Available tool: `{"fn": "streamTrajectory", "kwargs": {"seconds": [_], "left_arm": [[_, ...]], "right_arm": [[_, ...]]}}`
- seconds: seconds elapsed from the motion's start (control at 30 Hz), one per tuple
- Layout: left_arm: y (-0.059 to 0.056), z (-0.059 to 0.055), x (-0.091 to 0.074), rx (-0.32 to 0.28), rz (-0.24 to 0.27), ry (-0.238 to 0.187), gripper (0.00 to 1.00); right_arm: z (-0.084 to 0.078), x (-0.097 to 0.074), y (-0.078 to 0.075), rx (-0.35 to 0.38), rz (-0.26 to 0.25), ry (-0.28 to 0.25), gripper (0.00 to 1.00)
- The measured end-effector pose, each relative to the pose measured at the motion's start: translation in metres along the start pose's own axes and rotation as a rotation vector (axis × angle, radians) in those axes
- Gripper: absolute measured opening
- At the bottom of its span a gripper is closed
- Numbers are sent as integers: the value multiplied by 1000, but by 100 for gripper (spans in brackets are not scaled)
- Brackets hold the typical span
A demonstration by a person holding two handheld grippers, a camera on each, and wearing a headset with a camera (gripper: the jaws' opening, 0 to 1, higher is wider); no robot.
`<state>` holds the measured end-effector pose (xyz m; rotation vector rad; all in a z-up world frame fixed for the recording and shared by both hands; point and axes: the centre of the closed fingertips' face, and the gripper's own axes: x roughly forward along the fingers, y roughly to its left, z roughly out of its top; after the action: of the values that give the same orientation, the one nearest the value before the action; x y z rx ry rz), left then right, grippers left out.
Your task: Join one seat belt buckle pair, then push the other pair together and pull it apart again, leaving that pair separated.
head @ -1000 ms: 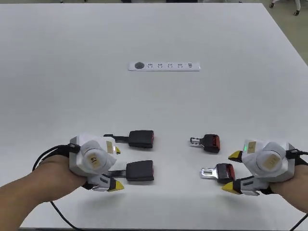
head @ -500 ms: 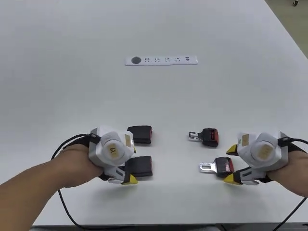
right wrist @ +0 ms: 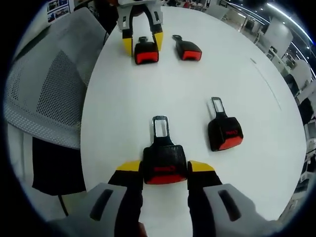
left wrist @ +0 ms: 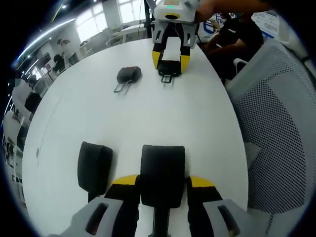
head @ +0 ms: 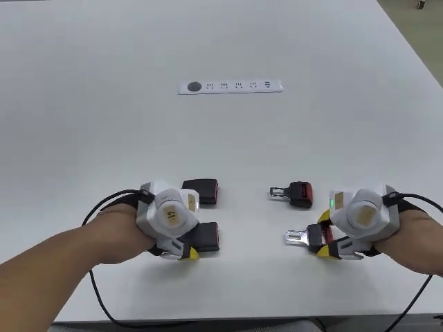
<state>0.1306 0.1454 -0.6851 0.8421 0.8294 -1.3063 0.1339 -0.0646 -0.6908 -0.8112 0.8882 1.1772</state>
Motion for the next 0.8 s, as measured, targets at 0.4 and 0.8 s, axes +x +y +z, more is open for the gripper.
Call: {"fn": "streamTrajectory", "kwargs": {"seconds": [0.4,0.8], "left_arm": [[1,2,2,25,5,-4,35],[2,-3,6,9,4,26,34]], "right_arm": [[-3,4,0,19,54,2,34],[-3,4,1,18,62,11,33]]}}
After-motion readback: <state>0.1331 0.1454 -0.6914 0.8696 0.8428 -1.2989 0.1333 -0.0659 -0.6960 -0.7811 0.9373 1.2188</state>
